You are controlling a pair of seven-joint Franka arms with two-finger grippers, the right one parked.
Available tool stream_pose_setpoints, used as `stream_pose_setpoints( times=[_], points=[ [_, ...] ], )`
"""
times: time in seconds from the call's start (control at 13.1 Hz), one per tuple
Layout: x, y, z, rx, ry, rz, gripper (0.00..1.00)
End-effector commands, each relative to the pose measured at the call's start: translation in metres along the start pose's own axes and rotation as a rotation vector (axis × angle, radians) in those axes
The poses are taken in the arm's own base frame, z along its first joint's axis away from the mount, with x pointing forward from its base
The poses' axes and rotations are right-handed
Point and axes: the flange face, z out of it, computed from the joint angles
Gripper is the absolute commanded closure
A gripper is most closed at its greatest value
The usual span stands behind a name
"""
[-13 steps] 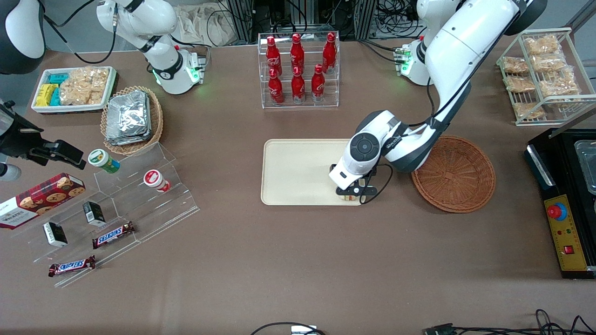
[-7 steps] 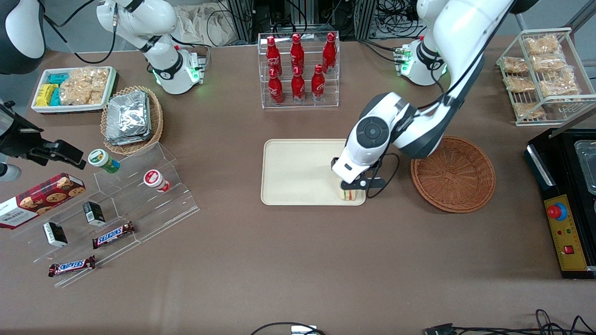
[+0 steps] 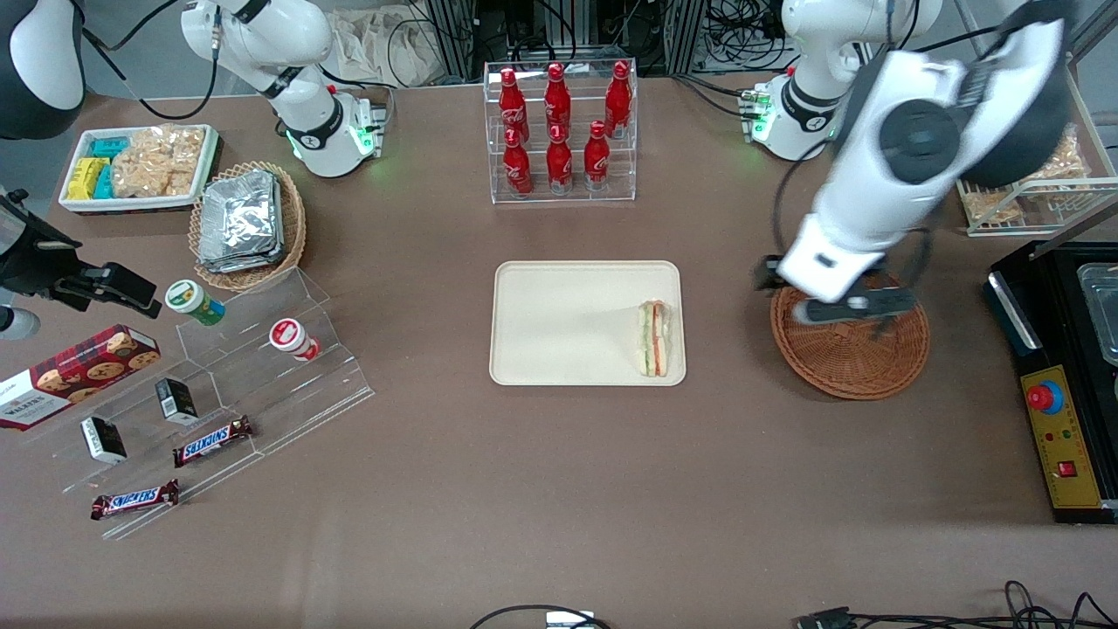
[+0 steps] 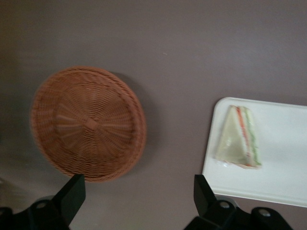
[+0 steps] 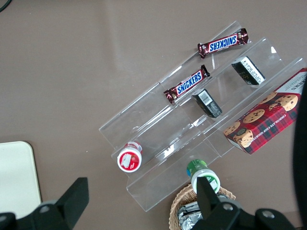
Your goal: Place sandwich from basket to tray
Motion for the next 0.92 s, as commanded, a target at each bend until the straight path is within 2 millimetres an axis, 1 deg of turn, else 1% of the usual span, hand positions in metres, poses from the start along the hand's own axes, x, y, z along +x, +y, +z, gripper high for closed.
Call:
stream_pose_setpoints(
  times=[0.0,0.08,0.15,0.23,0.31,0.46,0.53,0.61,0.84],
  points=[
    [-0.002,-0.073,-0.014,-0.028,-0.005,-0.059,0.00],
    [-0.002,-0.099,-0.017,-0.037,0.001,-0.103,0.00],
    [-0.005,-0.118,-0.018,-0.040,0.002,-0.125,0.00],
    [-0.013,-0.133,-0.017,-0.045,0.003,-0.126,0.00],
    [-0.019,-0.137,-0.021,-0.048,0.013,-0.110,0.00],
    [-0.014,-0.148,-0.041,-0.052,0.029,-0.067,0.00],
    [-0.013,-0.147,-0.050,-0.052,0.026,-0.060,0.00],
    [-0.014,-0.138,-0.058,-0.051,0.027,-0.046,0.00],
    [-0.015,-0.144,-0.080,-0.094,0.037,-0.060,0.00]
  ],
)
